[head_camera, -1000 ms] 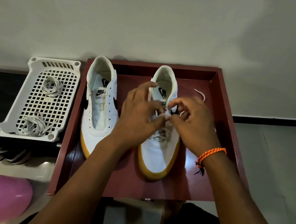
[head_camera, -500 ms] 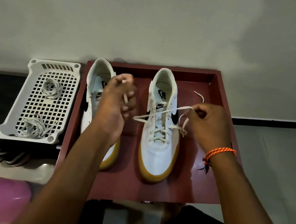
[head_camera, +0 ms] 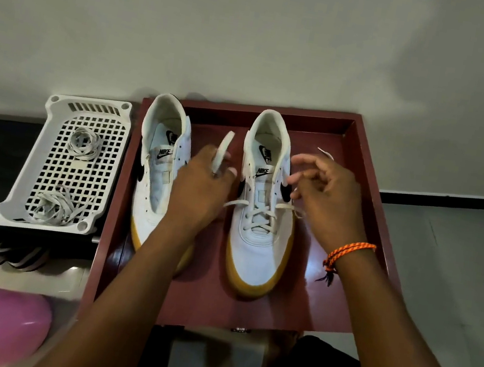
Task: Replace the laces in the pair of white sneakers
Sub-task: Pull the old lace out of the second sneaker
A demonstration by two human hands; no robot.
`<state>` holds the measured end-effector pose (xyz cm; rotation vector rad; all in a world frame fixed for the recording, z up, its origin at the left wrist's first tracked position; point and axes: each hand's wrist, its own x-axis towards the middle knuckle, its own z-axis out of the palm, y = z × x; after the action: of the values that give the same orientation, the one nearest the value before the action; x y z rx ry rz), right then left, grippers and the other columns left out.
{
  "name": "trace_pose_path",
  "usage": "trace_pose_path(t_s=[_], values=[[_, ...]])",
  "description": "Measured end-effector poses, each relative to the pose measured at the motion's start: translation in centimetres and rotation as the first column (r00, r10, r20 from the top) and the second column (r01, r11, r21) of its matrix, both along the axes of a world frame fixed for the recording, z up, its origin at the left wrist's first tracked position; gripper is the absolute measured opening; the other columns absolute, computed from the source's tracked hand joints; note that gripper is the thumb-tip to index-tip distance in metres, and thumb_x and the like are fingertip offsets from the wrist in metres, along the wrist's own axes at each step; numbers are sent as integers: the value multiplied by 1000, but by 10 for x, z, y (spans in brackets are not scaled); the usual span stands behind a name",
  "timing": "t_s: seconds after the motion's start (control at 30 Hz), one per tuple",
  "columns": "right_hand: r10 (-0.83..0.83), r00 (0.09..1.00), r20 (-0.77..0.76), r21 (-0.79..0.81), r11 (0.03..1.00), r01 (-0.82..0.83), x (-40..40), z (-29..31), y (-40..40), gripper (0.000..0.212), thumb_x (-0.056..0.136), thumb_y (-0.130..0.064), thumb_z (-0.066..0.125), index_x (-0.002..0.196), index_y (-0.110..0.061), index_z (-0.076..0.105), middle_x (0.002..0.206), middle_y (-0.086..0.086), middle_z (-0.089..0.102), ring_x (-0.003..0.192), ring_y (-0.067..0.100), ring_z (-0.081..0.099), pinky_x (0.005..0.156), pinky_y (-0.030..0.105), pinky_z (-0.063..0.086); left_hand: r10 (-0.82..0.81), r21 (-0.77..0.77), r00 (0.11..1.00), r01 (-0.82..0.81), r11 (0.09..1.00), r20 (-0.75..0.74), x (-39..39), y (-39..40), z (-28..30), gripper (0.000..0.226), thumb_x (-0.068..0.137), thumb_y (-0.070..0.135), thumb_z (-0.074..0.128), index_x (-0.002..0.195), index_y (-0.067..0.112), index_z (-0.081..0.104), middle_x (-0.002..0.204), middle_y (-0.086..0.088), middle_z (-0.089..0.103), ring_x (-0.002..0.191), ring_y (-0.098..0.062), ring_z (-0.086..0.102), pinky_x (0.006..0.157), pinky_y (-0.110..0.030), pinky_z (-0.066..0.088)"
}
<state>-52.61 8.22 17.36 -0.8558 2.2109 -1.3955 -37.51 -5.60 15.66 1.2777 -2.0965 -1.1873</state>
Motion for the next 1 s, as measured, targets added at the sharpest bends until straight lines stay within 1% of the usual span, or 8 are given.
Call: trace_pose_path(t_s=[0.13,0.23,0.33,0.5,0.67,0.83,0.93,1.0], values=[[265,954,-137,203,950,-235,4,-1,3,77,87,-11,71,146,-56,50,128,-12,51,101,5,61,85,25,57,-157,-44,980,163,986,118,-4,12,-2,35,100,29,59,133,18,61,120,-7,68,112,-32,67,95,-47,55],[387,913,-134,324,887,-328,6,-2,7,79,83,-24,79,148,-55,48,156,-10,33,132,14,50,105,34,51,-153,-227,981,176,958,115,-6,14,-2,52,101,19,58,152,24,49,157,-9,44,138,-30,50,109,-52,50],[431,897,-99,356,857,-373,5,-3,9,85,81,-33,88,152,-49,43,163,-7,29,137,17,48,109,35,48,-239,-293,971,231,928,10,-7,17,1,28,99,20,63,123,33,66,163,0,30,147,-26,39,102,-52,56],[437,892,-116,295,873,-389,2,-3,10,96,81,-27,88,158,-48,36,164,-13,36,140,2,44,112,27,44,-424,-300,861,498,813,281,-7,31,-3,17,96,36,68,108,34,80,176,5,10,156,-34,22,108,-61,47],[423,897,-127,287,882,-375,0,-10,7,103,78,-28,91,160,-50,32,167,-10,35,147,11,43,115,34,45,-386,-223,890,438,871,244,-12,33,-3,11,98,24,71,96,27,82,176,8,10,154,-35,24,113,-55,43],[387,906,-170,253,906,-339,-1,-13,6,102,77,-33,92,160,-44,34,156,-17,48,137,9,52,110,39,51,-329,-318,929,368,873,171,-15,33,-2,13,98,20,72,93,26,82,170,10,30,138,-30,44,98,-38,47],[357,913,-199,271,915,-299,-3,-12,8,102,77,-32,92,160,-45,34,156,-18,49,136,7,52,107,33,50,-334,-281,942,312,908,-32,-16,26,-2,34,94,8,70,80,38,75,161,10,45,127,-20,59,96,-45,55],[341,916,-210,278,919,-278,-3,-11,10,102,76,-33,93,160,-45,35,156,-20,49,133,4,51,102,27,49,-260,-114,936,239,964,-236,-17,27,2,43,90,1,66,74,40,74,152,5,54,113,-10,67,93,-39,59]])
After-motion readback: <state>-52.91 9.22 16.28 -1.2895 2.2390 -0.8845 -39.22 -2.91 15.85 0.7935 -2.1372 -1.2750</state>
